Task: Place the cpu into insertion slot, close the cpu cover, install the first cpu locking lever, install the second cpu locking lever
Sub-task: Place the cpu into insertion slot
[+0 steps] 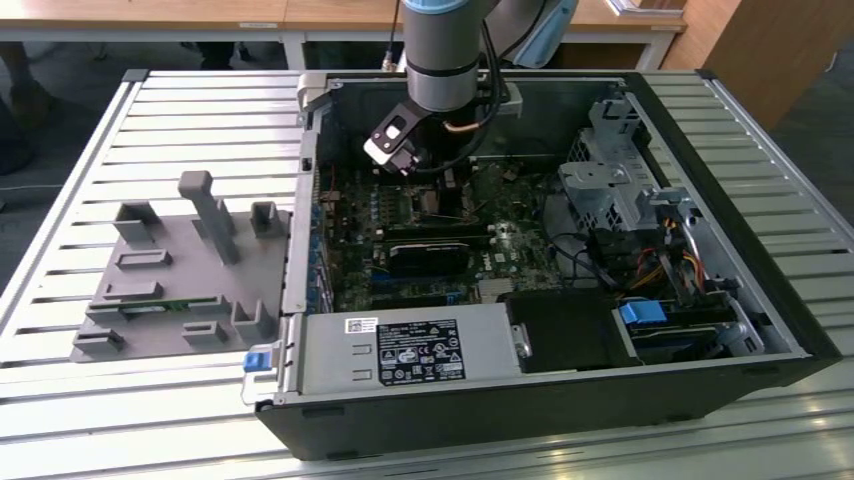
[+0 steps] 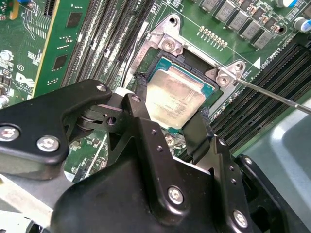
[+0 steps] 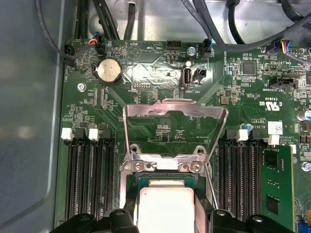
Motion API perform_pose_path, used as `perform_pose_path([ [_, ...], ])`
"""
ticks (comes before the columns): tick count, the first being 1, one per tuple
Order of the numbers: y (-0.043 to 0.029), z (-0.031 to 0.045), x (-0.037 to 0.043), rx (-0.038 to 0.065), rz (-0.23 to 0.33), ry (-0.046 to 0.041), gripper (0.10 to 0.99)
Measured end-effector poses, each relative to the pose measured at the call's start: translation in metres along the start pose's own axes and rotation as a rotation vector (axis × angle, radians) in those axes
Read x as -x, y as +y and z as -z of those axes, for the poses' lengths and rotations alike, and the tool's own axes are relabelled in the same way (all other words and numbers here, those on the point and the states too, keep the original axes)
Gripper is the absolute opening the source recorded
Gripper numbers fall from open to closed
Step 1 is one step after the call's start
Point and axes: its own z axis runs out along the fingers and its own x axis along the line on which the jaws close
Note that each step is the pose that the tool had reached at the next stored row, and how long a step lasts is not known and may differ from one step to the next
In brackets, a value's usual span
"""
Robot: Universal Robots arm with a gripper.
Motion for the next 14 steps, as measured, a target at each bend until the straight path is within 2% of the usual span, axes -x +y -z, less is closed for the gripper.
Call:
perform_pose_path([
  [8,0.0001,-0.0007,-0.0002,0.001,0.000,0.0010,0.541],
  [10,0.0002,-0.0010,-0.0003,0.001,0.000,0.0013,0.553],
  [11,0.0001,-0.0009,-0.0003,0.001,0.000,0.0011,0.612],
  [14,0.0001,-0.0007,-0.0002,0.000,0.000,0.0004,0.612],
])
